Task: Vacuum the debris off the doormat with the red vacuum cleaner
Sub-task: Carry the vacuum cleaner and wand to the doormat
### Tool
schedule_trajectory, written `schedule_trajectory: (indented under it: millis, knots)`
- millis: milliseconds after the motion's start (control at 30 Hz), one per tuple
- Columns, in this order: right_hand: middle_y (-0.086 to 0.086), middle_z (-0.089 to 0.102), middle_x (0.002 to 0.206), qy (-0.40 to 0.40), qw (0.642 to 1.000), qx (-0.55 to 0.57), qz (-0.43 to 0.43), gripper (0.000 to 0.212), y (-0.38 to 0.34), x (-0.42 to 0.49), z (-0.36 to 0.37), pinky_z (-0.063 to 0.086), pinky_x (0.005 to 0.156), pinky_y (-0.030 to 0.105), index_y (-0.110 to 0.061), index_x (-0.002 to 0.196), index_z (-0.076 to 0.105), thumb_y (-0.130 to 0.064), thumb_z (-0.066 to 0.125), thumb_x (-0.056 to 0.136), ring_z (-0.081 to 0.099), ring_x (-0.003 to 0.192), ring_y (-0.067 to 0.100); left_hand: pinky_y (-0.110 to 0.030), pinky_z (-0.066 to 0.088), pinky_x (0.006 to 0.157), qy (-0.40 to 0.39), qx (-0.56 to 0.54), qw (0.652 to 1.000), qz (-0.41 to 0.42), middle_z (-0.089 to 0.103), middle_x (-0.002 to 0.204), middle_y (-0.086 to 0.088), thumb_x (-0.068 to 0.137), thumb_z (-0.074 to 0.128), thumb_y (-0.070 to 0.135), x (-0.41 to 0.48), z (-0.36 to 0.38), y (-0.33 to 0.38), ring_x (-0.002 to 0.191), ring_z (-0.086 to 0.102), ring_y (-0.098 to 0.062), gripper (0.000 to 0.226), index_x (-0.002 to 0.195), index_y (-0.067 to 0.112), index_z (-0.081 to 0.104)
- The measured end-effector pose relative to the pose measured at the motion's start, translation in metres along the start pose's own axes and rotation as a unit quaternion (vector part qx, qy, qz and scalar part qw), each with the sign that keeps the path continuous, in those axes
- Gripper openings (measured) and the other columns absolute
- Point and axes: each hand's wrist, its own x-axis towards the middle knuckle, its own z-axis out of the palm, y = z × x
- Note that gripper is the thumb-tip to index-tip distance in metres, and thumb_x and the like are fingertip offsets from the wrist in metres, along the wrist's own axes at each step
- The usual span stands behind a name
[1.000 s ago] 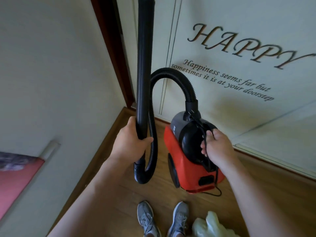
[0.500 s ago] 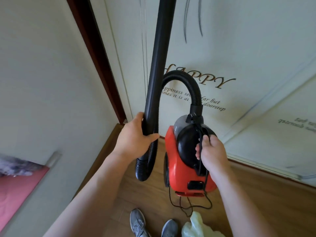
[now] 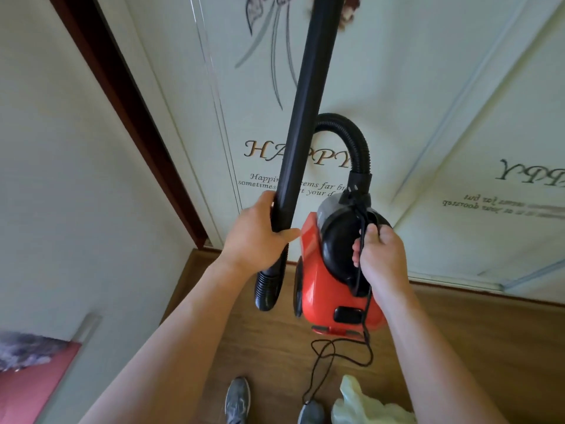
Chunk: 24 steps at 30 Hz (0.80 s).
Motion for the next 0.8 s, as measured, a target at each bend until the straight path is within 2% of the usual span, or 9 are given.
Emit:
schedule_trajectory:
  millis: [133, 267, 367, 533, 700, 800]
  knots:
    - [0.004, 0.06, 0.072, 0.039, 0.999, -0.002, 0.01, 0.035, -0.008, -0.007, -0.003, 0.048, 0.06, 0.037, -0.007, 0.097, 0.056, -0.031, 0.033, 0.108, 0.054, 0.056, 0.016, -0.036, 0.06, 0.081, -0.036, -0.018, 0.999, 0.022, 0.066, 0.109, 0.005, 0.082, 0.08, 0.03, 0.014, -0.005, 0.001, 0.096, 0.066, -0.016, 0.058, 0.132, 0.024, 0.049]
    - [0.002, 0.058, 0.07, 0.099, 0.995, 0.018, 0.019, 0.033, -0.012, -0.016, -0.002, 0.045, 0.06, 0.038, -0.011, 0.089, 0.053, -0.03, 0.033, 0.108, 0.051, 0.055, 0.018, -0.023, 0.052, 0.069, -0.071, -0.038, 0.996, 0.044, 0.064, 0.097, 0.009, 0.081, 0.08, 0.025, 0.026, -0.008, 0.001, 0.087, 0.065, -0.01, 0.046, 0.118, 0.025, 0.053]
    - [0.001, 0.058, 0.071, 0.142, 0.989, 0.031, 0.031, 0.033, -0.013, -0.024, -0.003, 0.046, 0.063, 0.039, -0.013, 0.088, 0.052, -0.032, 0.033, 0.108, 0.051, 0.057, 0.018, -0.021, 0.05, 0.066, -0.105, -0.06, 0.991, 0.057, 0.063, 0.094, 0.011, 0.081, 0.08, 0.023, 0.033, -0.01, 0.003, 0.084, 0.064, -0.006, 0.039, 0.109, 0.027, 0.053]
    - [0.002, 0.06, 0.073, 0.214, 0.976, 0.03, 0.03, 0.034, -0.014, -0.039, -0.009, 0.05, 0.064, 0.037, -0.014, 0.088, 0.054, -0.031, 0.034, 0.108, 0.055, 0.059, 0.018, -0.014, 0.048, 0.064, -0.157, -0.08, 0.979, 0.104, 0.066, 0.097, 0.01, 0.083, 0.08, 0.025, 0.041, -0.007, 0.012, 0.083, 0.065, -0.004, 0.038, 0.113, 0.025, 0.056]
    - [0.003, 0.062, 0.076, 0.263, 0.963, 0.04, 0.033, 0.033, -0.017, -0.044, -0.028, 0.051, 0.064, 0.037, -0.015, 0.087, 0.055, -0.031, 0.034, 0.108, 0.056, 0.06, 0.016, -0.033, 0.059, 0.082, -0.198, -0.082, 0.967, 0.138, 0.068, 0.107, 0.007, 0.086, 0.077, 0.029, 0.048, 0.005, 0.034, 0.094, 0.069, -0.014, 0.046, 0.127, 0.022, 0.057]
    - [0.004, 0.063, 0.076, 0.288, 0.956, 0.039, 0.036, 0.034, -0.017, -0.039, -0.046, 0.052, 0.065, 0.039, -0.016, 0.085, 0.056, -0.031, 0.035, 0.108, 0.057, 0.061, 0.017, -0.037, 0.06, 0.085, -0.22, -0.077, 0.96, 0.155, 0.068, 0.108, 0.006, 0.087, 0.077, 0.029, 0.055, 0.021, 0.055, 0.094, 0.069, -0.015, 0.046, 0.128, 0.022, 0.057]
